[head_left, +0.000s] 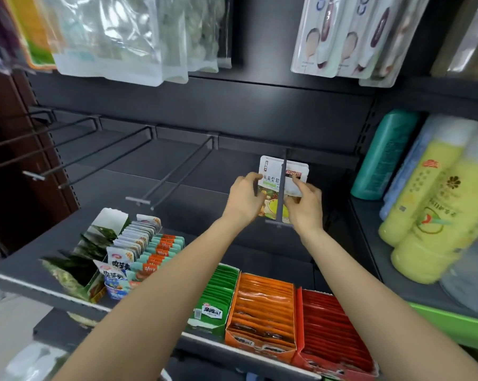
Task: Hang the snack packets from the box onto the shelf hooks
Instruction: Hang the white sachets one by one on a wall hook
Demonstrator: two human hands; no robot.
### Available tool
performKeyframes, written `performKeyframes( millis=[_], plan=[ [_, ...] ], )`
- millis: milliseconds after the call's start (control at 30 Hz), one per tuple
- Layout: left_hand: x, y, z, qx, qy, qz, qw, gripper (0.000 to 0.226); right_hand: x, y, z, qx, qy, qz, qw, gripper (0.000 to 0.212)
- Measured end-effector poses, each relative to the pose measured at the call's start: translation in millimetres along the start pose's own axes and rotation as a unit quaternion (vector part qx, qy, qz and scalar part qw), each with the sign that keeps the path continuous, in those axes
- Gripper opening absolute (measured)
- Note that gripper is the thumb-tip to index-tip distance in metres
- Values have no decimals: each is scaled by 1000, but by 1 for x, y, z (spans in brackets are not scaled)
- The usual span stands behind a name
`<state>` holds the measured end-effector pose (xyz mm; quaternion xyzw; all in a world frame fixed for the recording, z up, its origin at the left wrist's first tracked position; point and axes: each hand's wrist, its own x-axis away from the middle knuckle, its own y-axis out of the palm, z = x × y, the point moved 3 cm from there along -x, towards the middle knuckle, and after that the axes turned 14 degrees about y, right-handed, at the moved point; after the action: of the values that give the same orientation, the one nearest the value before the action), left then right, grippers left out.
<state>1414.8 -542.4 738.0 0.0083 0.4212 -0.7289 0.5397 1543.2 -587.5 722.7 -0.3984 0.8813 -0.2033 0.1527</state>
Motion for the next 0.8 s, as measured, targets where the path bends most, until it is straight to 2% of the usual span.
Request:
performKeyframes(
  millis=[133, 233, 467, 667, 800],
  plan=[
    [51, -28, 6, 10, 31, 19, 999, 27, 44, -3, 7, 8, -6, -4, 1000, 39],
    [97, -50, 4, 1, 28, 24, 999, 18, 94, 2, 5, -11, -13, -41, 999, 25],
    [225, -106, -20, 2, -16, -21, 1000, 14, 232, 47, 15, 46, -29, -129, 990, 18],
    [326, -136, -66, -52, -71, -137, 987, 22, 337, 86, 49, 129, 32, -208, 969, 23],
    [376, -144, -95, -78, -85, -237, 965, 40, 380, 103, 62, 199, 32, -240, 950, 35]
  ],
)
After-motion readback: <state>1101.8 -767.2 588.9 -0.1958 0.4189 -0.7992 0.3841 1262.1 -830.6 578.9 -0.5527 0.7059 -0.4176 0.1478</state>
